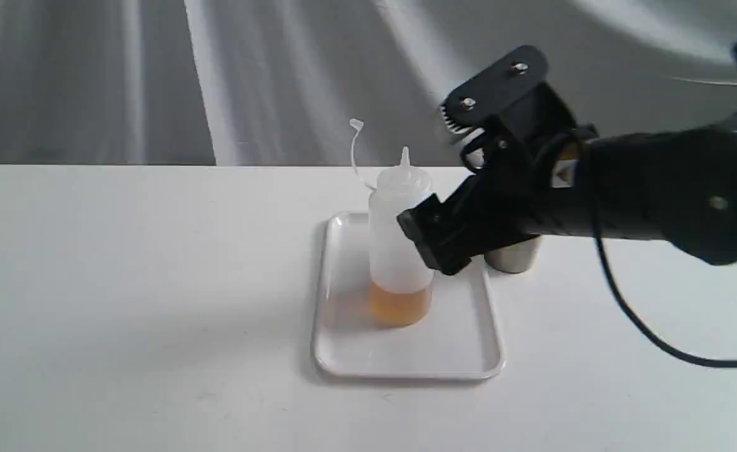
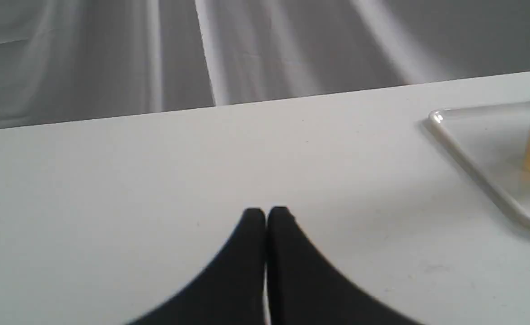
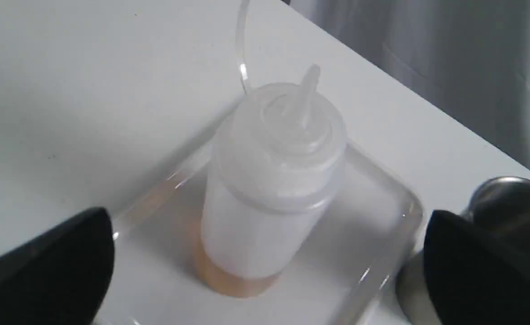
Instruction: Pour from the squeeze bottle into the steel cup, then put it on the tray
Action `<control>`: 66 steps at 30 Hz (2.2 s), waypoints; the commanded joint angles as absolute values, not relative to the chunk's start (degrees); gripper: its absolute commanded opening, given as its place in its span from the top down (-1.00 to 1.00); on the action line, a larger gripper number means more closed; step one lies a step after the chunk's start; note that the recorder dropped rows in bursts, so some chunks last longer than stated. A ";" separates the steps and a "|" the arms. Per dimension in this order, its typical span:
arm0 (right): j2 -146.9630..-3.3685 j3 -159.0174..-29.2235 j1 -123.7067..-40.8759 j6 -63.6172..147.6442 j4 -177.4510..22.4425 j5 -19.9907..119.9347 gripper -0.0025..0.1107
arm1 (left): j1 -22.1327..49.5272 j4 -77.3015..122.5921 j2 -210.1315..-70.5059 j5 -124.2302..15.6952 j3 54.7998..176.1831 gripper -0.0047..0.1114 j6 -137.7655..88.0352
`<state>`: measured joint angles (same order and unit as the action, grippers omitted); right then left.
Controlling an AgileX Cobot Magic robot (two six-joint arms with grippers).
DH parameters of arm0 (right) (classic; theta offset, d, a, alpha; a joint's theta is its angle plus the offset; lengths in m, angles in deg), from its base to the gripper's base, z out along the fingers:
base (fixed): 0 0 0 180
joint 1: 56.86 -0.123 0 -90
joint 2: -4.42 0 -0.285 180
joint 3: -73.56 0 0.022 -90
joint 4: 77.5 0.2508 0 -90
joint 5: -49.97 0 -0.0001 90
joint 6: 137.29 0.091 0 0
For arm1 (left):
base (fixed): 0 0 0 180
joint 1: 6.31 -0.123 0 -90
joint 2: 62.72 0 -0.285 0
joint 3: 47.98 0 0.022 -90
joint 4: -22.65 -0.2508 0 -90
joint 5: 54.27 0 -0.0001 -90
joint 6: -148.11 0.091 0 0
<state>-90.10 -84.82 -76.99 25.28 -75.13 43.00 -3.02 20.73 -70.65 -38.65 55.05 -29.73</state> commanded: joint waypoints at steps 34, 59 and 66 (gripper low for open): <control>-44.36 -52.01 -77.01 40.18 -74.75 44.35 0.96 | -2.69 20.76 -70.51 -39.05 54.80 0.92 -29.83; -20.21 -34.40 -59.99 40.18 -88.74 51.93 0.96 | -2.69 20.76 -70.51 -39.05 54.80 0.92 -30.05; -12.78 -33.93 -55.72 40.18 -86.84 43.30 0.96 | -2.69 20.76 -70.51 -39.05 54.80 0.92 -30.05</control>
